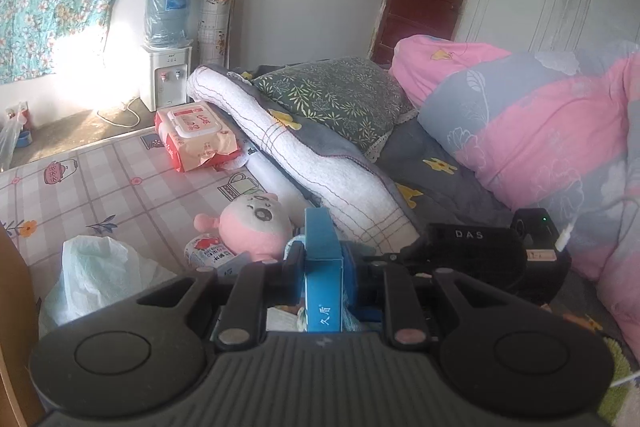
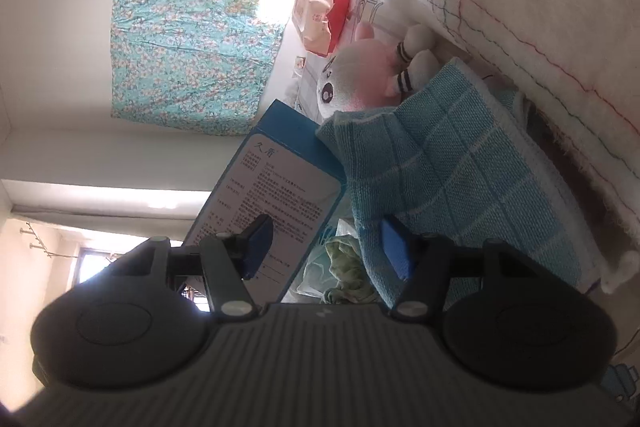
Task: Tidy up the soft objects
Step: 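Grasp the blue bandage box with the right gripper, then lift the blue bandage box with the right gripper off the bed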
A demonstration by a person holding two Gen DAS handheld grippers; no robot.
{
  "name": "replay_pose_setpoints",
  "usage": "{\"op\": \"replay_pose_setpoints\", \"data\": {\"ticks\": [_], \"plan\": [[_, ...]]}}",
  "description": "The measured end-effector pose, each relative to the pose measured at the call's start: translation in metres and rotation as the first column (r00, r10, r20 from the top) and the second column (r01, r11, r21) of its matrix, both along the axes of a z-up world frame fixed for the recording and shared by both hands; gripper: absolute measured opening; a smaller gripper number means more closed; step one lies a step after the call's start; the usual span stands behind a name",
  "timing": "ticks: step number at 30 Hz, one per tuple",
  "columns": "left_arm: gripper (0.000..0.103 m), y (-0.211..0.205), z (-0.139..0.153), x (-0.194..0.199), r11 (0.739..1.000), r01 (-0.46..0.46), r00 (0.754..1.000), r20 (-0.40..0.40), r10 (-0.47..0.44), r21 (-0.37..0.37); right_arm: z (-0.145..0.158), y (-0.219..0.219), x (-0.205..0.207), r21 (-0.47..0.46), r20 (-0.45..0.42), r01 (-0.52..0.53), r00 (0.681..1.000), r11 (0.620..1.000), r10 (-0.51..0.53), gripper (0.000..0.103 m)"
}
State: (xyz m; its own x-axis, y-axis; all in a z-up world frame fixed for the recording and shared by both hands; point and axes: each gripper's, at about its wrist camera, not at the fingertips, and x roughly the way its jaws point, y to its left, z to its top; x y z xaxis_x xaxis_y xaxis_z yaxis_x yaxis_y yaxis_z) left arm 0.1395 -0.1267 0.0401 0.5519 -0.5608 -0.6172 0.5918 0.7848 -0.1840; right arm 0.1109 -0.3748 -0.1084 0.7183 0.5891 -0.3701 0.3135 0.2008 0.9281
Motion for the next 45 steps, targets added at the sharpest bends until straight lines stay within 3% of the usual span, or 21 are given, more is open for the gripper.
{"op": "replay_pose_setpoints", "data": {"ticks": [4,11,19,25,29,31,32,36,41,45], "plan": [[0.022,-0.008,-0.013,-0.014,0.998,0.046,0.998,0.037,-0.048,0.038,-0.01,-0.007,-0.005,0.074,-0.028,0.037,0.999,0.997,-0.035,0.06],[0.024,-0.03,-0.022,-0.039,0.984,0.129,0.982,0.12,-0.143,0.119,0.007,-0.016,-0.011,-0.002,-0.025,0.041,0.999,0.999,-0.041,0.063],[0.025,-0.05,-0.033,-0.059,0.958,0.214,0.961,0.137,-0.242,0.188,0.021,-0.026,-0.028,-0.024,0.009,0.05,0.999,0.998,-0.049,0.063],[0.021,-0.06,-0.05,-0.056,0.949,0.256,0.961,0.055,-0.27,0.186,0.035,-0.011,-0.022,-0.145,0.021,-0.032,0.999,0.989,0.035,0.062],[0.023,-0.057,-0.054,-0.055,0.948,0.264,0.962,0.029,-0.273,0.178,0.037,-0.009,-0.022,-0.249,0.002,-0.046,0.999,0.968,0.048,0.042],[0.025,-0.051,-0.053,-0.054,0.949,0.271,0.961,0.011,-0.277,0.161,0.036,-0.011,-0.023,-0.276,-0.005,-0.053,0.999,0.96,0.054,0.037],[0.027,-0.048,-0.052,-0.054,0.95,0.271,0.961,0.005,-0.275,0.154,0.034,-0.012,-0.023,-0.283,-0.009,-0.056,0.998,0.958,0.055,0.037],[0.049,-0.038,-0.049,-0.042,0.964,0.238,0.971,-0.022,-0.237,0.12,0.026,-0.02,-0.024,-0.289,-0.025,-0.064,0.998,0.955,0.059,0.036],[0.058,-0.042,-0.054,-0.018,0.973,0.204,0.976,-0.095,-0.194,0.111,0.017,-0.026,-0.025,-0.266,-0.036,-0.067,0.998,0.962,0.06,0.036],[0.058,-0.048,-0.062,0.001,0.976,0.189,0.971,-0.171,-0.169,0.109,0.014,-0.027,-0.023,-0.264,-0.034,-0.067,0.998,0.962,0.061,0.036]]}}
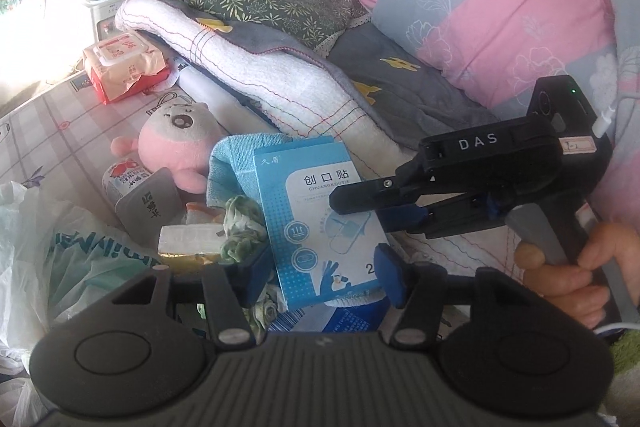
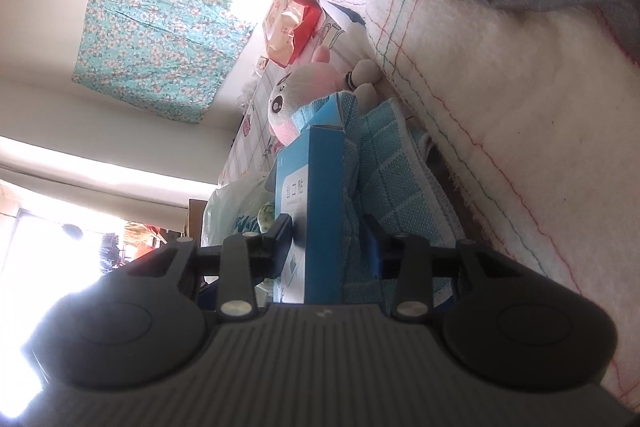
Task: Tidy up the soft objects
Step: 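Lift the blue bandage box with the right gripper off the bed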
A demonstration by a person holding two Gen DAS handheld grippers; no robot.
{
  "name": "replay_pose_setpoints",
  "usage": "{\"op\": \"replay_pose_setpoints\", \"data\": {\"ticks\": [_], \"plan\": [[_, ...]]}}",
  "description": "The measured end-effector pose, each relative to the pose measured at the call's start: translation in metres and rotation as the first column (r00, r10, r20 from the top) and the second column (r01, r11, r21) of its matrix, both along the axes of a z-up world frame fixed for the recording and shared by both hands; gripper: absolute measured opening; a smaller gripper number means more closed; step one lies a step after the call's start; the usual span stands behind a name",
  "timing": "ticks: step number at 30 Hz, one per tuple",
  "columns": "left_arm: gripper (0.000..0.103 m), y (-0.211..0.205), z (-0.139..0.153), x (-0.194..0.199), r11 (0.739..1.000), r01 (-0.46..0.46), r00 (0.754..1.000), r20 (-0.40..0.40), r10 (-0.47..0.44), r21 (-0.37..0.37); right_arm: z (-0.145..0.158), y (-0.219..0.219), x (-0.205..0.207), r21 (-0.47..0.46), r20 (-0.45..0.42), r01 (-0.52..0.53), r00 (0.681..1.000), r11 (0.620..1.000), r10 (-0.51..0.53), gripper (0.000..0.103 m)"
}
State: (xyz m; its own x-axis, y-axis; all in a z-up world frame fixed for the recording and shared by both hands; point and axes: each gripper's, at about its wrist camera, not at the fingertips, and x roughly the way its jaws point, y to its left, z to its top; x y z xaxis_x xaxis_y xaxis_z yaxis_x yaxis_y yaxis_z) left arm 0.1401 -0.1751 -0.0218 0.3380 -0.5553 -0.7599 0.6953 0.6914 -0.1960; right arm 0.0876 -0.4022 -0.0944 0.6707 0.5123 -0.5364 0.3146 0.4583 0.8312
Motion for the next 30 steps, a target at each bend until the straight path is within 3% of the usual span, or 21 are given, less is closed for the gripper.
{"op": "replay_pose_setpoints", "data": {"ticks": [7,10,19,30], "plan": [[0.06,-0.004,-0.005,0.015,1.0,-0.01,0.998,-0.062,0.01,-0.008,0.0,0.0,-0.001,-0.014,0.002,-0.004,1.0,1.0,0.004,0.036],[0.06,-0.003,-0.003,0.015,1.0,-0.009,0.997,-0.076,0.007,-0.024,0.008,0.002,-0.002,-0.045,0.013,-0.007,1.0,0.999,0.008,0.03],[0.061,0.013,0.015,0.005,0.996,-0.03,0.997,-0.067,0.025,-0.084,0.042,0.017,-0.006,-0.092,0.078,-0.01,0.997,0.996,0.017,0.026],[0.061,0.062,0.06,-0.014,0.981,-0.094,0.996,-0.01,0.094,-0.172,0.088,0.051,-0.015,-0.115,0.195,-0.026,0.98,0.993,0.048,0.024]]}}
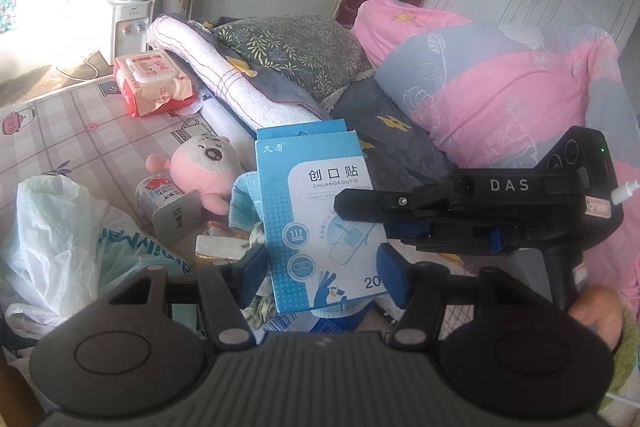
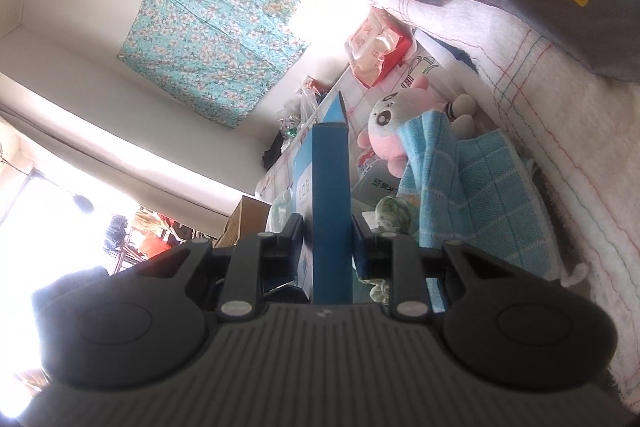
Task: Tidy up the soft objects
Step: 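Lift the blue bandage box with the right gripper off the bed, then carry the bandage box with the right gripper and release it into the box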
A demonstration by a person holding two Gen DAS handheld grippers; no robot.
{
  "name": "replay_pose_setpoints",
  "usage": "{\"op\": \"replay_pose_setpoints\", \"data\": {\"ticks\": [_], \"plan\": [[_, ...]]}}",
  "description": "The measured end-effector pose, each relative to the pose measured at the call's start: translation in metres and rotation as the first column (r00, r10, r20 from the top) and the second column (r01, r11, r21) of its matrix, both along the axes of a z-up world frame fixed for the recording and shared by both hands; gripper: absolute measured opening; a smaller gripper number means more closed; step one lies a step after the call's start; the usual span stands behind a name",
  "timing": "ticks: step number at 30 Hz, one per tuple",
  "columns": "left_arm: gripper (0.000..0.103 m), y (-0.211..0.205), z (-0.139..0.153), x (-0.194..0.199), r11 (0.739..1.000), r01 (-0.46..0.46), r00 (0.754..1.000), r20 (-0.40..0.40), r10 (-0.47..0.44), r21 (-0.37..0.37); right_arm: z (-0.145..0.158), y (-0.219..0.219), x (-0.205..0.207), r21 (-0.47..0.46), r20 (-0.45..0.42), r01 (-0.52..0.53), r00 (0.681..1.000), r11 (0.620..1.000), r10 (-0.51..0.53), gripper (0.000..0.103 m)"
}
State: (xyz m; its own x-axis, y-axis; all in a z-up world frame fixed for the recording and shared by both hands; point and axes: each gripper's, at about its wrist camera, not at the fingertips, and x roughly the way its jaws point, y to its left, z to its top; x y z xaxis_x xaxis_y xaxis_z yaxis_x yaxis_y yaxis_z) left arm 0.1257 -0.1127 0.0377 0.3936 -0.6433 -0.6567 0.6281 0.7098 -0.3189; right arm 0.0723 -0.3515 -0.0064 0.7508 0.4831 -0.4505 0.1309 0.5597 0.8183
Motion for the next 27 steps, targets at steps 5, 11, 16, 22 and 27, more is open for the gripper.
{"op": "replay_pose_setpoints", "data": {"ticks": [5,11,16,22,27], "plan": [[0.061,0.032,0.019,-0.003,0.997,-0.067,0.997,0.024,0.068,-0.028,0.019,0.026,0.01,0.003,0.053,-0.047,0.998,0.999,0.046,0.023],[0.061,0.085,0.037,-0.004,0.984,-0.174,0.983,0.048,0.176,-0.047,0.04,0.072,0.037,-0.009,0.082,-0.141,0.987,0.99,0.141,0.023],[0.061,0.144,0.05,-0.004,0.953,-0.297,0.954,0.037,0.299,-0.053,0.06,0.132,0.069,-0.026,0.085,-0.264,0.96,0.964,0.265,0.023],[0.06,0.228,0.052,0.002,0.876,-0.481,0.876,0.001,0.482,-0.029,0.066,0.23,0.124,-0.015,0.04,-0.443,0.895,0.896,0.443,0.022],[0.06,0.287,0.038,0.017,0.811,-0.584,0.811,-0.021,0.585,0.021,0.052,0.319,0.168,0.006,-0.057,-0.555,0.83,0.832,0.554,0.019]]}}
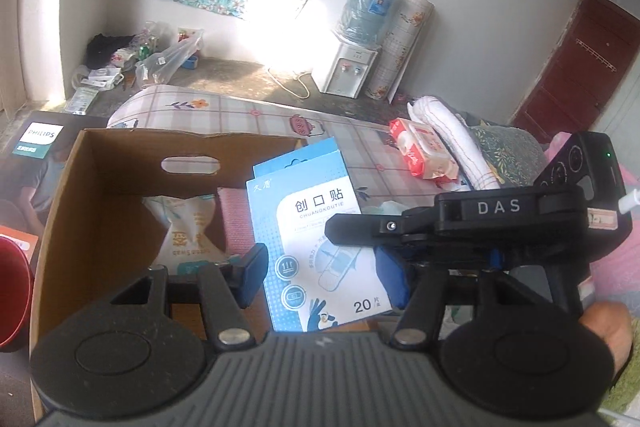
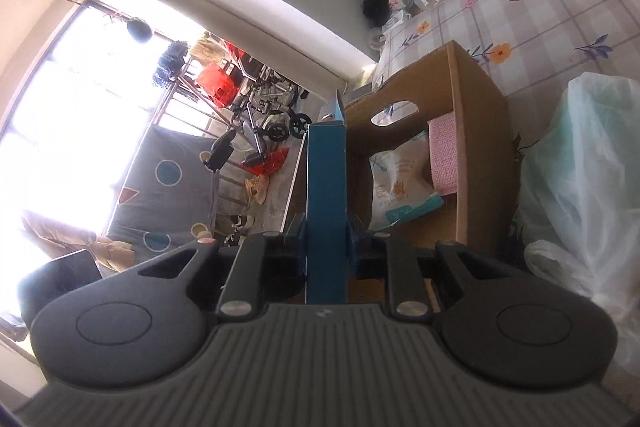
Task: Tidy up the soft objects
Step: 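Carry the bandage box with the right gripper and release it into the box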
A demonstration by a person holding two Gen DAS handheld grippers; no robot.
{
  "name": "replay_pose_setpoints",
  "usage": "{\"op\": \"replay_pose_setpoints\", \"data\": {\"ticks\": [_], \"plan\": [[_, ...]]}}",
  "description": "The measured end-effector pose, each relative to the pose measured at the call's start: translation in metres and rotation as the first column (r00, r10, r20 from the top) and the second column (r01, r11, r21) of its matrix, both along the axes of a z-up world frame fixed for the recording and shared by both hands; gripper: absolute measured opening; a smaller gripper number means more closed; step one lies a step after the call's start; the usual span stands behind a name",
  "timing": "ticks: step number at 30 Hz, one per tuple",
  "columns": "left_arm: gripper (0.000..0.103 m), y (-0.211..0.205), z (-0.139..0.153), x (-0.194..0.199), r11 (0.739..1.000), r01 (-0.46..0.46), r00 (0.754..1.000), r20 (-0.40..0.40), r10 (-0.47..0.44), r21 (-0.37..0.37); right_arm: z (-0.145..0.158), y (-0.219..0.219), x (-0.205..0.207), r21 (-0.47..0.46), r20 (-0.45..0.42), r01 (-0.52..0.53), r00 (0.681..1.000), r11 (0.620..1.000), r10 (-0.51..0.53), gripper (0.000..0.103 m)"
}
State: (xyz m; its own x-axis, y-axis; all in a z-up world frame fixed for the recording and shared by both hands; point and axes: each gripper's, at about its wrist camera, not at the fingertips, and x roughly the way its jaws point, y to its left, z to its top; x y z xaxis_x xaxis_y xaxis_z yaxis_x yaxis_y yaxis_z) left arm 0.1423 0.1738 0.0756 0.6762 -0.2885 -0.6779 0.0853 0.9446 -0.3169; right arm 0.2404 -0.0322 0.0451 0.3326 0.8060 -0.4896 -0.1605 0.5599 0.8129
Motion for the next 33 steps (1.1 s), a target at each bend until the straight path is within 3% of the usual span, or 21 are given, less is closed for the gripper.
{"op": "replay_pose_setpoints", "data": {"ticks": [6,10,17,22,24,26,33], "plan": [[0.06,0.055,-0.018,0.019,0.99,-0.14,0.99,-0.03,0.141,0.032,-0.031,0.076,0.046,0.001,-0.14,-0.058,0.988,0.998,0.058,0.019],[0.06,0.085,-0.017,0.016,0.963,-0.243,0.97,0.012,0.243,0.114,-0.051,0.116,0.08,-0.013,-0.205,-0.071,0.977,0.997,0.067,0.019],[0.061,0.132,-0.015,0.006,0.93,-0.343,0.939,0.008,0.345,0.134,-0.097,0.182,0.125,-0.047,-0.281,-0.1,0.956,0.994,0.083,0.021],[0.061,0.146,-0.021,0.003,0.924,-0.361,0.931,-0.012,0.365,0.123,-0.127,0.216,0.136,-0.166,-0.295,-0.152,0.951,0.974,0.098,0.026],[0.061,0.148,-0.022,0.002,0.927,-0.357,0.933,-0.012,0.36,0.119,-0.126,0.221,0.133,-0.186,-0.277,-0.174,0.954,0.967,0.118,0.032],[0.062,0.147,-0.022,0.004,0.929,-0.349,0.936,-0.008,0.353,0.12,-0.118,0.223,0.131,-0.221,-0.247,-0.179,0.961,0.959,0.123,0.046],[0.063,0.135,-0.02,0.001,0.938,-0.329,0.944,0.015,0.329,0.111,-0.065,0.194,0.123,-0.252,-0.094,-0.109,0.992,0.962,0.087,0.05]]}}
